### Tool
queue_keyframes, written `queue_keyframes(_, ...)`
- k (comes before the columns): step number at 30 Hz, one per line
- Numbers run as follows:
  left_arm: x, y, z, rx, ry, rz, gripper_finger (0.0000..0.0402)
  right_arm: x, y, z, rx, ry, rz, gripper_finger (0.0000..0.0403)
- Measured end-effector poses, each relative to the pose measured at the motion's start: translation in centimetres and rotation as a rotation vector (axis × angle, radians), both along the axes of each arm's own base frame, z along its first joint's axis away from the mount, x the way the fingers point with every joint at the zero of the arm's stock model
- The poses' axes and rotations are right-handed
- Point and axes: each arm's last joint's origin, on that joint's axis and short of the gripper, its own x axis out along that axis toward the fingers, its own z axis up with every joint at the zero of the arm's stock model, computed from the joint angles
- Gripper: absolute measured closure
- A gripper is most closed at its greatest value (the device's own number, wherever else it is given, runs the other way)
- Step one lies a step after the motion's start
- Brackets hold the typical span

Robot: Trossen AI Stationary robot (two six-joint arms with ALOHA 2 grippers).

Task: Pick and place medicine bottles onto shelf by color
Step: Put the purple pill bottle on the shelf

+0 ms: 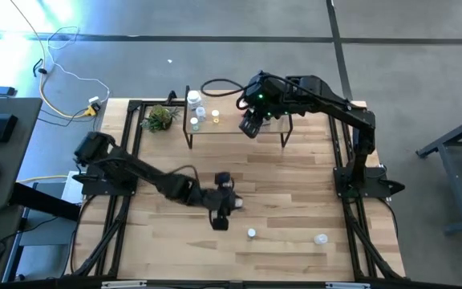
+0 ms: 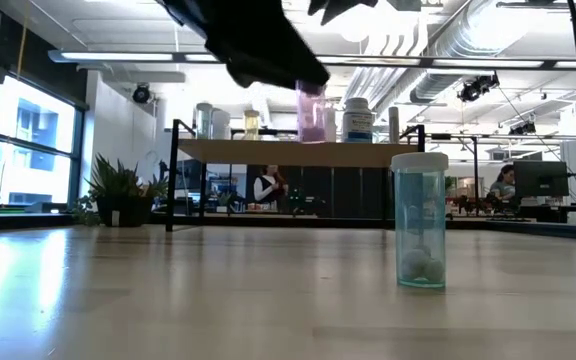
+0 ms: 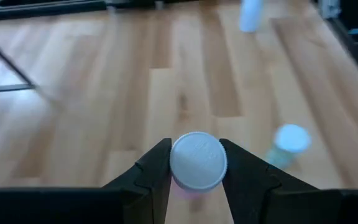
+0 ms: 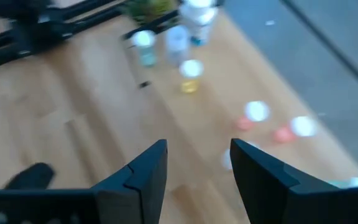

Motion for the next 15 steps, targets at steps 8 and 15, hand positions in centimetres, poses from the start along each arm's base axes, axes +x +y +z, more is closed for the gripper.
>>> queue_keyframes(8,-1.6,5.5,3.3,0.07,0.011,0.096,0.0288,-0.7,-2.8,0.1,-0.099,0.037,-0.091,0.0235)
queue_keyframes(15,-3.7,10.5,6.8,0.118,-0.058,0.213,0.0288,-1.4,-4.9,0.1,-0.119,0.057,-0.126,0.0236)
